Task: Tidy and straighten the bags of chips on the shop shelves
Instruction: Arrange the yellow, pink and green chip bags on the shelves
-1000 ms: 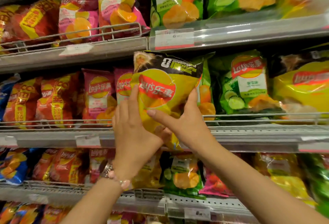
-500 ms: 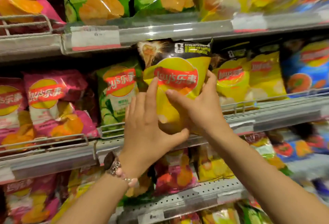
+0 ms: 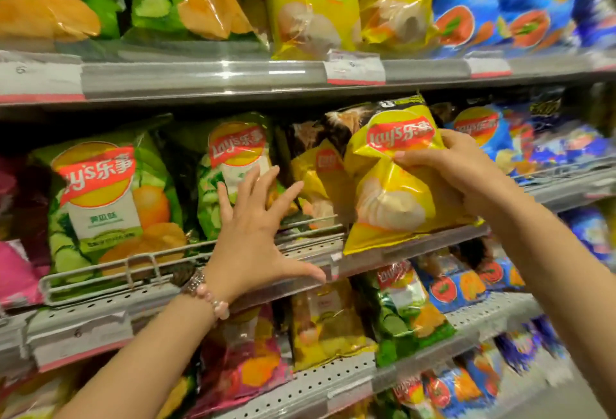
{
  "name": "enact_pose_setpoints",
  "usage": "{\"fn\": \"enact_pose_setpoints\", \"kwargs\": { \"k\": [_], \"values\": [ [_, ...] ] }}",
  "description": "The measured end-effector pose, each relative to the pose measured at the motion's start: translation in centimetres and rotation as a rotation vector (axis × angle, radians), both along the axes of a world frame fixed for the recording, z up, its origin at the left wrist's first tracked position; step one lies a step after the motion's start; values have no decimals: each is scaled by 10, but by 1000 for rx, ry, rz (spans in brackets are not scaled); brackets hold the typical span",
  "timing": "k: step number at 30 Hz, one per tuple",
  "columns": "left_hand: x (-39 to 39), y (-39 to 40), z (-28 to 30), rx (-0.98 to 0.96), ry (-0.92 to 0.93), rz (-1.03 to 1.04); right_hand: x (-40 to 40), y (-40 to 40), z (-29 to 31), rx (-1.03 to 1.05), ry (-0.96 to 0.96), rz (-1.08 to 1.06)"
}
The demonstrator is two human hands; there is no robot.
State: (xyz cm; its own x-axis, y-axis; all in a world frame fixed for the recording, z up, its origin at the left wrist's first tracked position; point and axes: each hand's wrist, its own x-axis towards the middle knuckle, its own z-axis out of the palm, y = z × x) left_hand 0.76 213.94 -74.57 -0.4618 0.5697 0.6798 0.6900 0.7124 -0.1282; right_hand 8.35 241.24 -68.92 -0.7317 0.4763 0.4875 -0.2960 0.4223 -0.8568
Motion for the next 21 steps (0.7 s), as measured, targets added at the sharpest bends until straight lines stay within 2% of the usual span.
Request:
{"fn": "enact_pose_setpoints", "kwargs": {
  "k": [4, 9, 15, 21],
  "values": [
    [-8, 10, -9, -124, 33, 212, -17, 50, 5, -29, 32, -53],
    [-11, 17, -7, -166, 44, 326, -49, 79, 12, -6, 141, -70],
    [-11, 19, -10, -165, 75, 335, -76, 89, -8, -53, 262, 77],
    [-13, 19, -12, -148, 111, 311, -84, 108, -27, -3, 208, 223]
  ]
}}
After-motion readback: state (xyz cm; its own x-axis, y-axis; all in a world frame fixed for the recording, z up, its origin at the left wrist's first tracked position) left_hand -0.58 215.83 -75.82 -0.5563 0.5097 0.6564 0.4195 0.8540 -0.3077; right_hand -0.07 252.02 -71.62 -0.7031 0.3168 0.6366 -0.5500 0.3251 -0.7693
